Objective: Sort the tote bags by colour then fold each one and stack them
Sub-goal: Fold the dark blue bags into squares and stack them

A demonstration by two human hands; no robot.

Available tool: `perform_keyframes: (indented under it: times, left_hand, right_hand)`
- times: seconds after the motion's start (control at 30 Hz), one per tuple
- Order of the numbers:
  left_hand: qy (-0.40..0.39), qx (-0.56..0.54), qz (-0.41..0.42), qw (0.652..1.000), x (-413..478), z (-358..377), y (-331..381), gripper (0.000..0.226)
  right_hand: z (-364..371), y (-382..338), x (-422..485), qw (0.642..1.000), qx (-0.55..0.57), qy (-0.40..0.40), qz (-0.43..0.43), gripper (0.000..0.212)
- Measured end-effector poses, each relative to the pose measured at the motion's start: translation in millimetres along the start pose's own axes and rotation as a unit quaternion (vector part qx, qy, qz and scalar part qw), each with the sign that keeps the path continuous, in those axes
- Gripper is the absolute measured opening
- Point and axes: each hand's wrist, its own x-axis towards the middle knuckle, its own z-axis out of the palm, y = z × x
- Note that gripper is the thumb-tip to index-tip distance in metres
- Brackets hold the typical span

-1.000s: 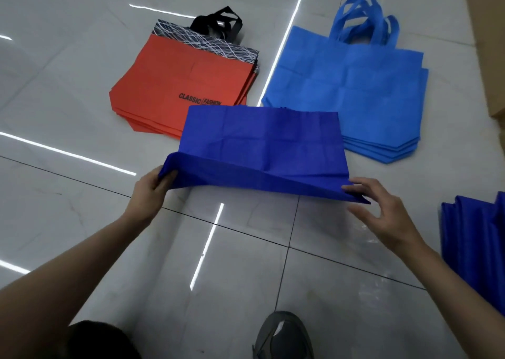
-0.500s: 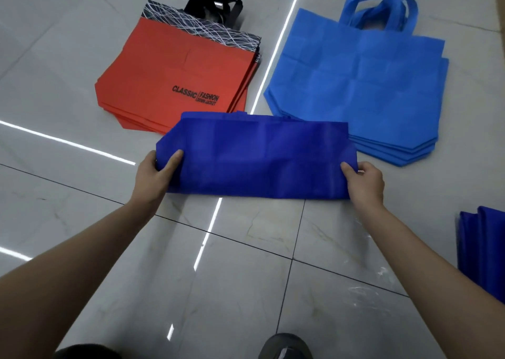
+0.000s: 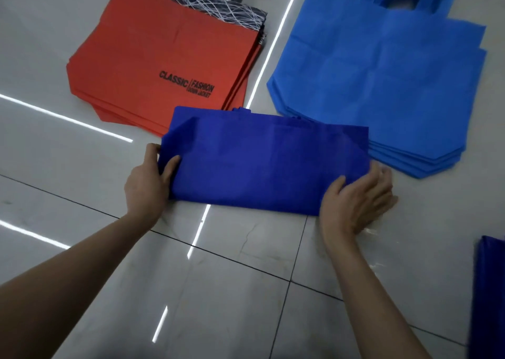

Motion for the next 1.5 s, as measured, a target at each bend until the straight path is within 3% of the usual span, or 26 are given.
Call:
perform_keyframes:
  times: [0.07,0.13,0.23,0.3,0.37,0.43,0.5,0.9,1.0,1.07,1.17,1.23,1.37,1.5]
  left_hand:
    - [0.012,0.006,0.019,1.000,-1.9,-0.7,2.3,0.031]
    - [0.008,0.015,0.034,0.999,-1.6,-1.8,3.4,0.029]
    - [0.010,0.079,0.012,0.997,-0.3,-0.5,7.5,0.030]
    - [0.046,0.109,-0.026,0.993,1.6,6.6,9.8,0.035]
    - [0.063,0.115,0.017,0.991,1.6,17.7,14.5,0.045]
    - [-0.001,0.111,0.129,0.985,-1.7,30.4,19.6,0.054]
    - [-0.080,0.127,0.187,0.971,-6.7,40.8,20.9,0.061]
    - [-0.143,0.202,0.169,0.954,-4.9,41.5,17.1,0.068]
    - [-0.168,0.215,0.156,0.949,-2.4,37.5,21.8,0.061]
    - [-0.179,0.217,0.155,0.947,-1.9,35.3,22.2,0.063]
    - [-0.174,0.225,0.167,0.944,-4.6,35.0,21.1,0.079]
    - [-0.176,0.215,0.153,0.948,-9.8,35.8,21.4,0.085]
    - [-0.161,0.201,0.150,0.954,-38.0,34.8,19.7,0.086]
    - [-0.093,0.191,0.188,0.959,-83.2,35.6,15.6,0.070]
  right_hand:
    - [7.3,-24.5,-19.6,0.986,0.062,-0.005,-0.155,0.047]
    - [14.7,-61.4,-45.4,0.946,0.071,-0.079,-0.305,0.047]
    - [26.6,-102.3,-66.0,0.886,-0.025,-0.234,-0.399,0.053]
    - [41.5,-105.2,-67.0,0.868,-0.071,-0.306,-0.386,0.055]
    - [48.7,-102.1,-67.7,0.871,-0.082,-0.311,-0.371,0.056]
    - [48.3,-102.5,-67.8,0.876,-0.081,-0.296,-0.373,0.059]
    - [46.5,-99.8,-63.4,0.872,-0.082,-0.303,-0.374,0.058]
    - [12.7,11.0,29.4,0.916,-0.197,-0.279,-0.208,0.054]
    - [9.9,-2.1,31.1,0.919,-0.202,-0.259,-0.216,0.055]
    - [10.2,-20.4,33.6,0.916,-0.177,-0.243,-0.265,0.057]
    - [20.4,-54.3,38.6,0.875,-0.114,-0.299,-0.363,0.063]
    - [29.5,-73.1,40.7,0.858,-0.086,-0.343,-0.373,0.066]
    - [33.6,-66.7,22.4,0.885,-0.059,-0.288,-0.361,0.056]
    - [27.2,-27.2,-22.4,0.910,-0.023,-0.223,-0.348,0.056]
